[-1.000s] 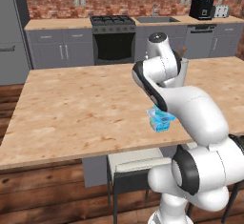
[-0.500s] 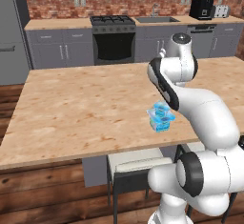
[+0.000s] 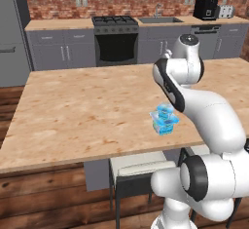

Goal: Stack the yogurt containers by placing the smaller containers on top of the larger containers.

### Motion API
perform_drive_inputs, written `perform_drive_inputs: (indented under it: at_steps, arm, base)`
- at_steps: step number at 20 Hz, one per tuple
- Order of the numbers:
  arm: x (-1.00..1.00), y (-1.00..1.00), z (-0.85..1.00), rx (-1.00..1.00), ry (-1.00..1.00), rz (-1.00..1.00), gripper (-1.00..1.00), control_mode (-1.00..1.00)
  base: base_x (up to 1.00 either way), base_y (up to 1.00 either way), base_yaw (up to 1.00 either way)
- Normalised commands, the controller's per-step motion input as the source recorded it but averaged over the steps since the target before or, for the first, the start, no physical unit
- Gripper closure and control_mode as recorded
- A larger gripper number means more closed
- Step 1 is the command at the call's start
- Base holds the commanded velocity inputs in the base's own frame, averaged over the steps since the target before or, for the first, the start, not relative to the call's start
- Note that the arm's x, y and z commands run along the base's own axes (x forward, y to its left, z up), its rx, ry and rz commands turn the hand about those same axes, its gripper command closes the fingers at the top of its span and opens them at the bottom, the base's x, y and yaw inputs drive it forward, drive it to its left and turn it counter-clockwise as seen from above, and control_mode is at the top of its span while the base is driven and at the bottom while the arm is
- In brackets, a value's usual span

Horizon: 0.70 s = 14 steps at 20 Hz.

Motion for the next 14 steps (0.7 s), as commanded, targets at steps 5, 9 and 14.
perform_drive_inputs:
  at_steps: [5,9,14]
  arm:
    - [0.0,-0.05,0.0,0.02,0.02,0.0,1.0,-1.0]
    - [0.0,-0.13,0.0,0.0,0.05,0.0,1.0,-1.0]
    - [0.0,-0.15,0.0,0.0,0.03,0.0,1.0,-1.0]
  base:
    - [0.0,0.0,0.0]
    - [0.0,0.0,0.0]
    - [0.0,0.0,0.0]
